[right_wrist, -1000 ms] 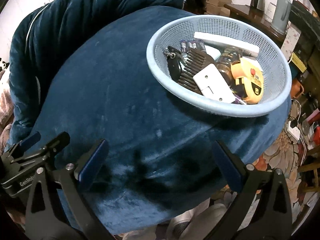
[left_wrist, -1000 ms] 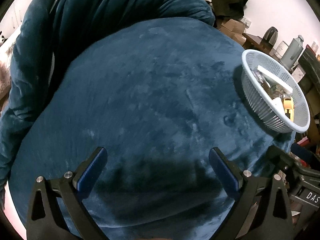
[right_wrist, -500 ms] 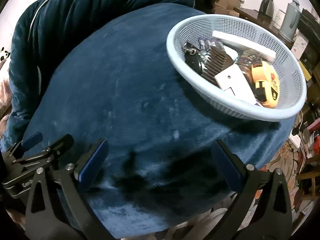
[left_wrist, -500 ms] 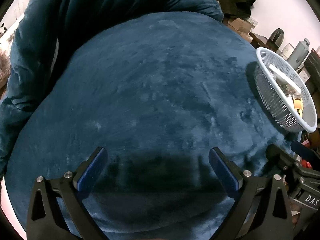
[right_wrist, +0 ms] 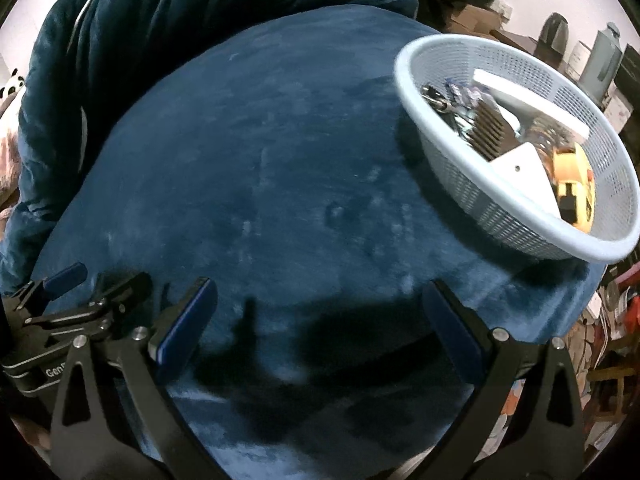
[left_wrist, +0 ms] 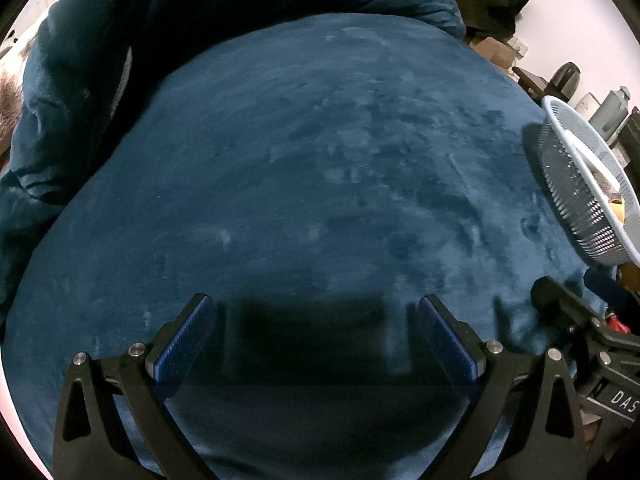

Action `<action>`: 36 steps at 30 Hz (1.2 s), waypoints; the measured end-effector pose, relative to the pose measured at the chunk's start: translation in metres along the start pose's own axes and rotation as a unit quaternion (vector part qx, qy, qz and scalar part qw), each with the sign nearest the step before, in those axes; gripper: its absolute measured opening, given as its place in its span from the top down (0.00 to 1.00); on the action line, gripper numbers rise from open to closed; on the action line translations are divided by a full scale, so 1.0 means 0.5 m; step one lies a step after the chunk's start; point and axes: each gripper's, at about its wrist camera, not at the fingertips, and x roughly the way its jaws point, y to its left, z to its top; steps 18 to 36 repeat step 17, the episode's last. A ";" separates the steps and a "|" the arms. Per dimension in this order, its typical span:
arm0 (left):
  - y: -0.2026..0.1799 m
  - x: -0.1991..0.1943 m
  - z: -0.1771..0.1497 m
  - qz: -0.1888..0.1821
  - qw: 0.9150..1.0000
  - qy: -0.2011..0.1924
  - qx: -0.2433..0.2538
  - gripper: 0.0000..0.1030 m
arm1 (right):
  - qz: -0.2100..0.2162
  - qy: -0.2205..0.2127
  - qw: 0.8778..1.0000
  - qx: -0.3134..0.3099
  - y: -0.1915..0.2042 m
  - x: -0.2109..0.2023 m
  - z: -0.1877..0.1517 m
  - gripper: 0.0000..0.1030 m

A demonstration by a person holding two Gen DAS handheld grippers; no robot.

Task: Organize rigid objects

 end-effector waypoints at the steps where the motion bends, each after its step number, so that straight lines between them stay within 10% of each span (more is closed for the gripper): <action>1: 0.006 0.001 -0.001 0.001 1.000 0.000 -0.002 0.02 | 0.001 0.000 1.000 -0.003 0.006 0.003 0.001 0.00; 36: 0.088 0.034 -0.014 0.015 0.999 0.007 -0.034 0.02 | 0.015 -0.003 0.999 -0.037 0.087 0.044 -0.001 0.00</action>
